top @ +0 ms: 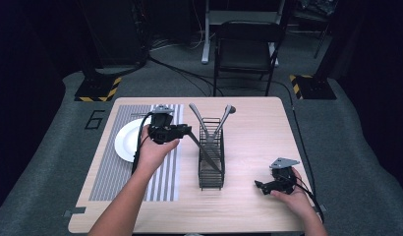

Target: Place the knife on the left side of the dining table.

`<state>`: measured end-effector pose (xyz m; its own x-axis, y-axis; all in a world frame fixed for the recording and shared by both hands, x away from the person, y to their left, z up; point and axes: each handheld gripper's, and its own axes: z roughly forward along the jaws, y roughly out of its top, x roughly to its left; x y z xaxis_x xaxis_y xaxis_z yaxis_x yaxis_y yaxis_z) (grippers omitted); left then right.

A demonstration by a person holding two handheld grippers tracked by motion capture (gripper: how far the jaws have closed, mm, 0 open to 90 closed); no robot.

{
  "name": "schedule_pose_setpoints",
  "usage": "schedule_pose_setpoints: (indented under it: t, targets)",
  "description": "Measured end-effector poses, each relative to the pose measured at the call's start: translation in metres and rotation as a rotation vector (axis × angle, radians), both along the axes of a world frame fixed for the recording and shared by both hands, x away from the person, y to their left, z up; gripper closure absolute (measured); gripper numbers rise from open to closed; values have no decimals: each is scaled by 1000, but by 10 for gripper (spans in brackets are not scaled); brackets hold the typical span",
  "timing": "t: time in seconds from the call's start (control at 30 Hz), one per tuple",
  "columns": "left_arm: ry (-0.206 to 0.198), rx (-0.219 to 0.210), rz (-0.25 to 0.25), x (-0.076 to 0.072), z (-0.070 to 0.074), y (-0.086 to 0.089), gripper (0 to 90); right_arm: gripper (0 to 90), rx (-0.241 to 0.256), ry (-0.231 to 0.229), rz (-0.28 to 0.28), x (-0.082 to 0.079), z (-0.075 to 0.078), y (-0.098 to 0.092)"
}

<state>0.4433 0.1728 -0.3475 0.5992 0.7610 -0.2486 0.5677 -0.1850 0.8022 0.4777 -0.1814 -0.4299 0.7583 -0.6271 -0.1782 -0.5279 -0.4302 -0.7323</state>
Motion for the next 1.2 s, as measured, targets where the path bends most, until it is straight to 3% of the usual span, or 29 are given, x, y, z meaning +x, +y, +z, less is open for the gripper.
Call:
schedule_pose_setpoints:
  t: [0.33, 0.57, 0.93, 1.2]
  targets:
    - [-3, -24, 3, 1, 0, -2, 750, 0, -2, -1, 0, 0, 0, 0]
    - [-27, -30, -12, -4, 5, -10, 776, 0, 0, 0, 0, 0, 0, 0]
    - [-65, -23, -91, -20, 20, -30, 811, 0, -1, 1, 3, 0, 0, 0]
    - [-57, -13, -131, -29, 28, -44, 831, 0, -1, -1, 0, 0, 0, 0]
